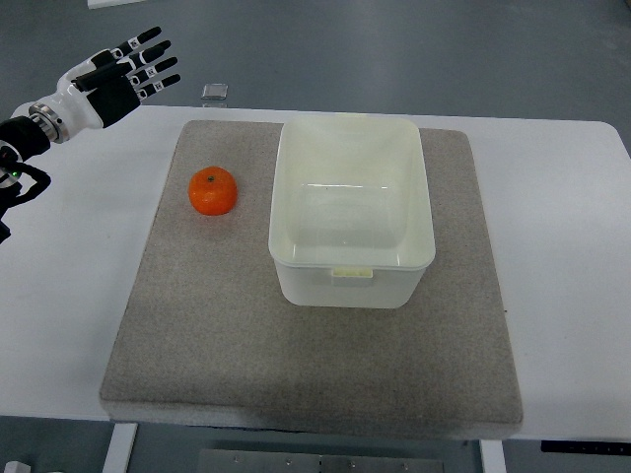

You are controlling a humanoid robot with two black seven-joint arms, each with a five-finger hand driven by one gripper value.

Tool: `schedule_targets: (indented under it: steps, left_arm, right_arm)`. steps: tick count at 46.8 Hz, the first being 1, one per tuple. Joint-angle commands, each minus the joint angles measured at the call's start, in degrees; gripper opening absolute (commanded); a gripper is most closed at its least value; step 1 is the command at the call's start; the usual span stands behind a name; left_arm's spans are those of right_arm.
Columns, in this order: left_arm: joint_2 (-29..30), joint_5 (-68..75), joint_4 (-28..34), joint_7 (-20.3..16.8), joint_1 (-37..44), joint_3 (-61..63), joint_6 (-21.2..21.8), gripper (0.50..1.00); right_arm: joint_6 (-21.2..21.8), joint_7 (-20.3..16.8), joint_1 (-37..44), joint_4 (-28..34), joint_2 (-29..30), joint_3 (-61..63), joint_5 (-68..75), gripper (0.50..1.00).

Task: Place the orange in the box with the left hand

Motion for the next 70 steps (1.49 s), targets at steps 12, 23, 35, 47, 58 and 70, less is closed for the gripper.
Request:
schedule_targets:
  steps: [12, 23, 35, 47, 58, 70]
  left_arm:
    - [0.02, 0.17, 0.0, 0.0, -0.21, 0.01, 0.0, 0.994]
    - [0.11, 0.43, -1.4, -0.26, -0.56, -0.35, 0.0, 0.994]
    - [2.48, 13.68, -3.68, -5.35, -1.44, 0.01, 0.0, 0.994]
    - [8.54, 42.34, -12.82, -14.15, -1.88, 0.18, 0.0, 0.992]
    - [11.09, 67.02, -20.03, -14.5, -1.18, 1.23, 6.16, 0.992]
    - [10.83, 83.66, -24.34, -15.73, -1.26, 5.63, 11.45, 0.992]
  right_arm:
    - [0.0, 0.0, 0.0, 0.0, 0.0, 0.0, 0.0, 0.932]
    - [0.0, 0.0, 0.0, 0.0, 0.0, 0.0, 0.0, 0.932]
    - [0.0, 0.0, 0.0, 0.0, 0.0, 0.0, 0.0, 0.93]
    - [0.0, 0.0, 0.0, 0.0, 0.0, 0.0, 0.0, 0.932]
    - [0.0, 0.0, 0.0, 0.0, 0.0, 0.0, 0.0, 0.932]
    - [0.0, 0.0, 0.0, 0.0, 0.0, 0.0, 0.0, 0.932]
